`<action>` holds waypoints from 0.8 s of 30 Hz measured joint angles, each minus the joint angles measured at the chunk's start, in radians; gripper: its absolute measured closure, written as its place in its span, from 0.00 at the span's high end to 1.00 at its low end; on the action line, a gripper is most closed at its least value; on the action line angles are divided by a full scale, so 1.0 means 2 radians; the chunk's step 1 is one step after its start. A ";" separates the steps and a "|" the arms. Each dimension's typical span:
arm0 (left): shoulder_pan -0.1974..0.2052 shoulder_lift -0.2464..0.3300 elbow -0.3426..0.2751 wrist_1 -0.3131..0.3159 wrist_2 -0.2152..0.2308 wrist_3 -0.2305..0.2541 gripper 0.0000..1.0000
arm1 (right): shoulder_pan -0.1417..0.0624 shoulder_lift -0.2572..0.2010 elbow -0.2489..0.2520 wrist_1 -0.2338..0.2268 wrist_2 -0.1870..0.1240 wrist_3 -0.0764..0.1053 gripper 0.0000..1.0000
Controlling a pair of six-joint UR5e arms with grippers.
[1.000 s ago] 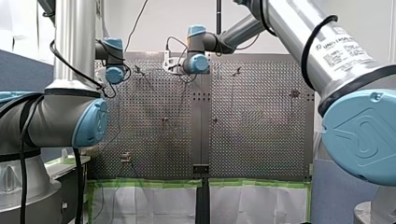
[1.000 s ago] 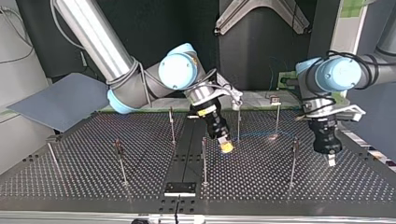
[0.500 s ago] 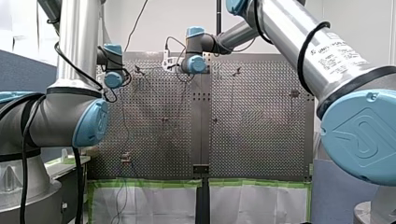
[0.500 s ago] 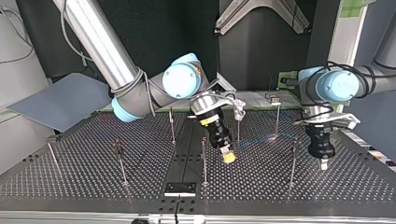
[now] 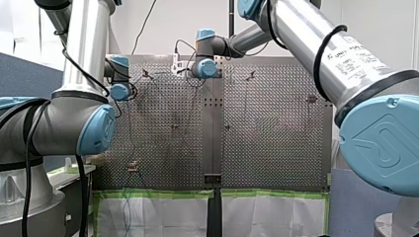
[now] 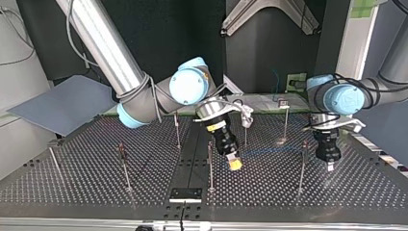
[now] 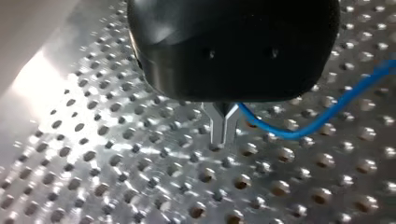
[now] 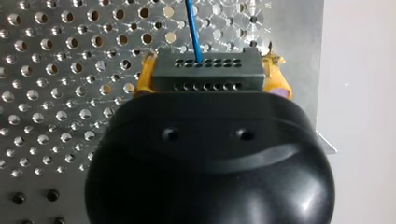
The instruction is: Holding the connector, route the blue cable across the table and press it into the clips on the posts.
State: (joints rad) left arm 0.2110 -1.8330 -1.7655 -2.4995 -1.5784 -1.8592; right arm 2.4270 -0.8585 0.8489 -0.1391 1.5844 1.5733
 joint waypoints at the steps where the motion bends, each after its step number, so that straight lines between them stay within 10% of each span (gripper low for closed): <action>1: 0.000 0.001 0.000 -0.004 0.000 0.000 0.00 | 0.000 0.000 0.000 0.001 0.000 0.000 0.00; 9: 0.003 0.018 -0.002 -0.040 -0.018 -0.025 0.00 | 0.004 0.000 -0.001 0.011 0.001 0.000 0.00; 14: 0.000 0.027 -0.005 -0.062 -0.041 -0.032 0.54 | 0.008 0.001 -0.001 0.019 0.011 -0.002 0.00; 24: 0.005 0.061 -0.034 -0.103 -0.070 -0.056 0.82 | 0.016 0.001 -0.001 0.026 0.025 -0.006 0.00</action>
State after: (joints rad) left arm 0.2206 -1.7112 -1.8327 -2.7046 -1.7185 -1.9720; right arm 2.4582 -0.8570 0.8475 -0.0875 1.6346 1.5606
